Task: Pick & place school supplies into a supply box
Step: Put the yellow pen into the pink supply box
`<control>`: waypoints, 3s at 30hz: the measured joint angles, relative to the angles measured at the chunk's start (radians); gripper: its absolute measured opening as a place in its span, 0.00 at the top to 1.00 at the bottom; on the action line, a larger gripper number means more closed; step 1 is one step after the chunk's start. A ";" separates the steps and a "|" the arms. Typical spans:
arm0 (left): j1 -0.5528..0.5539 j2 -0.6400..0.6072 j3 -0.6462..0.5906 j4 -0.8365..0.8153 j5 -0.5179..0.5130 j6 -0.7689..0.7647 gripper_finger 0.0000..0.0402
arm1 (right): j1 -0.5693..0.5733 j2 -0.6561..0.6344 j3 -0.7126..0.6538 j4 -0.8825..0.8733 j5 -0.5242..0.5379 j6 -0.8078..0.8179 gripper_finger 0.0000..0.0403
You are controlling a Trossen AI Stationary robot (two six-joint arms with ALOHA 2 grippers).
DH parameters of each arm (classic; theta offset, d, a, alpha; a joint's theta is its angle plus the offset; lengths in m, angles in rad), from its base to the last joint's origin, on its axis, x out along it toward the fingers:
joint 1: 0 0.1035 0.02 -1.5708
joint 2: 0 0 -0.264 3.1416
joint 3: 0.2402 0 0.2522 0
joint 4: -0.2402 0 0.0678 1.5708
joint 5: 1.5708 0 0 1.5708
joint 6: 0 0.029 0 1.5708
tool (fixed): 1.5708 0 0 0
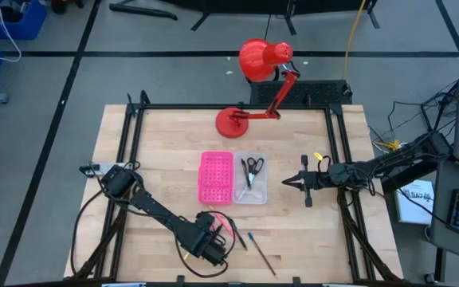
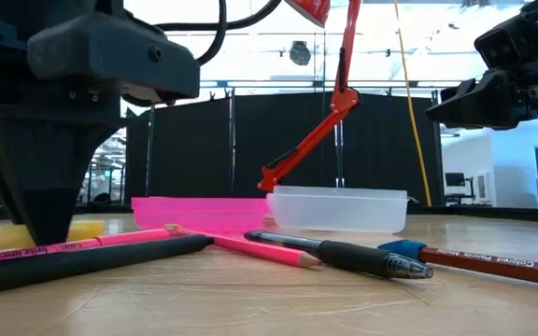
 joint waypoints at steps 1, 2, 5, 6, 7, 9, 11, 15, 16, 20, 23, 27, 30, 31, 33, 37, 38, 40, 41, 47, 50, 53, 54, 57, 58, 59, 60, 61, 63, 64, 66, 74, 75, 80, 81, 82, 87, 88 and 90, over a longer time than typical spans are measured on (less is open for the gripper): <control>0.000 0.000 0.001 -0.003 0.000 0.000 0.89 | 0.000 0.000 0.000 -0.001 0.000 0.000 1.00; 0.000 0.000 0.001 -0.009 0.000 0.000 0.89 | 0.000 0.000 0.000 -0.001 0.000 0.000 1.00; 0.002 -0.002 0.001 -0.024 0.002 0.000 0.89 | 0.000 0.000 0.000 -0.001 0.000 0.000 1.00; 0.005 -0.010 0.001 -0.025 0.006 0.001 0.89 | 0.000 0.000 0.000 0.000 0.000 0.000 1.00; 0.008 -0.019 0.001 -0.025 0.006 0.006 0.89 | 0.000 0.000 0.000 0.000 0.000 0.000 1.00; 0.023 -0.050 0.003 -0.026 0.002 0.015 0.89 | 0.000 0.000 0.000 0.000 0.000 0.000 1.00; 0.040 -0.090 0.003 -0.026 -0.025 0.025 0.92 | 0.000 0.000 0.000 0.000 0.000 0.000 1.00; 0.097 -0.190 0.005 -0.011 -0.112 0.027 0.96 | 0.000 0.000 0.000 0.000 0.000 -0.001 1.00; 0.117 -0.217 0.005 0.001 -0.127 0.032 0.97 | 0.000 0.000 0.000 0.000 0.000 -0.005 1.00; 0.224 -0.283 0.005 0.099 -0.159 0.151 1.00 | 0.000 0.000 0.000 -0.001 0.000 -0.007 1.00; 0.285 -0.300 0.006 0.145 -0.171 0.251 0.99 | 0.000 0.000 0.000 -0.009 0.000 -0.007 1.00; 0.304 -0.300 0.006 0.132 -0.166 0.348 0.99 | 0.000 0.000 0.000 -0.041 0.000 -0.008 1.00; 0.294 -0.301 -0.001 0.116 -0.116 0.343 0.95 | 0.000 0.000 0.000 -0.062 0.000 -0.008 1.00; 0.283 -0.301 -0.009 0.111 -0.111 0.326 0.93 | 0.000 0.000 0.000 -0.066 0.000 -0.008 1.00; 0.252 -0.301 -0.025 0.087 -0.090 0.277 0.87 | 0.000 0.000 0.000 -0.069 0.000 -0.008 1.00; 0.174 -0.301 -0.086 0.052 -0.046 0.137 0.74 | 0.000 0.000 0.000 -0.068 0.000 -0.006 1.00; 0.154 -0.301 -0.109 0.053 -0.040 0.100 0.70 | 0.000 0.000 0.000 -0.068 0.000 -0.001 1.00; 0.120 -0.301 -0.163 0.069 -0.023 0.040 0.63 | 0.000 0.000 0.000 -0.068 0.000 0.013 1.00; 0.107 -0.301 -0.192 0.085 -0.010 0.018 0.59 | 0.000 0.000 0.000 -0.067 0.000 0.018 1.00; 0.090 -0.301 -0.345 0.297 0.025 0.010 0.42 | 0.000 0.000 0.000 -0.053 0.000 0.019 1.00; 0.100 -0.301 -0.385 0.354 0.027 0.050 0.37 | 0.000 0.000 0.000 -0.039 0.000 0.019 1.00; 0.123 -0.301 -0.417 0.323 0.027 0.065 0.34 | 0.000 0.000 0.000 -0.029 0.000 0.014 1.00; 0.133 -0.301 -0.424 0.312 0.027 0.082 0.34 | 0.000 0.000 0.000 -0.029 0.000 0.012 1.00; 0.169 -0.301 -0.447 0.329 0.024 0.150 0.35 | 0.000 0.000 0.000 -0.030 0.000 0.010 1.00; 0.182 -0.301 -0.456 0.347 0.024 0.174 0.36 | 0.000 0.000 0.000 -0.030 0.000 0.008 1.00; 0.194 -0.297 -0.465 0.371 0.026 0.198 0.36 | 0.000 0.000 0.000 -0.030 0.000 0.007 1.00; 0.205 -0.289 -0.469 0.404 0.035 0.224 0.37 | 0.000 0.000 0.000 -0.030 0.000 0.003 1.00; 0.214 -0.284 -0.469 0.414 0.049 0.247 0.38 | 0.000 0.000 0.000 -0.031 0.000 -0.005 1.00; 0.225 -0.262 -0.467 0.414 0.065 0.270 0.40 | 0.000 0.000 0.000 -0.032 0.000 -0.010 1.00; 0.229 -0.247 -0.467 0.410 0.075 0.273 0.41 | 0.000 0.000 0.000 -0.038 0.001 -0.012 1.00; 0.233 -0.216 -0.459 0.384 0.110 0.275 0.44 | 0.000 0.000 0.000 -0.040 0.001 -0.016 1.00; 0.229 -0.187 -0.459 0.410 0.172 0.246 0.68 | 0.000 0.000 0.000 -0.058 0.002 -0.016 1.00; 0.229 -0.187 -0.459 0.415 0.176 0.238 0.71 | 0.000 0.000 0.000 -0.058 0.002 -0.016 1.00; 0.227 -0.187 -0.454 0.419 0.185 0.235 0.87 | 0.000 0.000 0.000 -0.057 0.002 -0.009 1.00; 0.227 -0.184 -0.449 0.416 0.182 0.237 0.87 | 0.000 0.000 0.000 -0.056 0.002 -0.008 1.00; 0.226 -0.180 -0.441 0.411 0.175 0.243 0.87 | 0.000 0.000 0.000 -0.057 0.002 -0.008 1.00; 0.215 -0.161 -0.406 0.384 0.127 0.301 0.87 | 0.000 0.000 0.000 -0.057 0.001 -0.008 1.00; 0.212 -0.162 -0.398 0.373 0.116 0.302 0.87 | 0.000 0.000 0.000 -0.057 0.001 -0.008 1.00; 0.205 -0.175 -0.381 0.343 0.083 0.301 0.87 | 0.000 0.001 0.000 -0.054 0.001 -0.008 1.00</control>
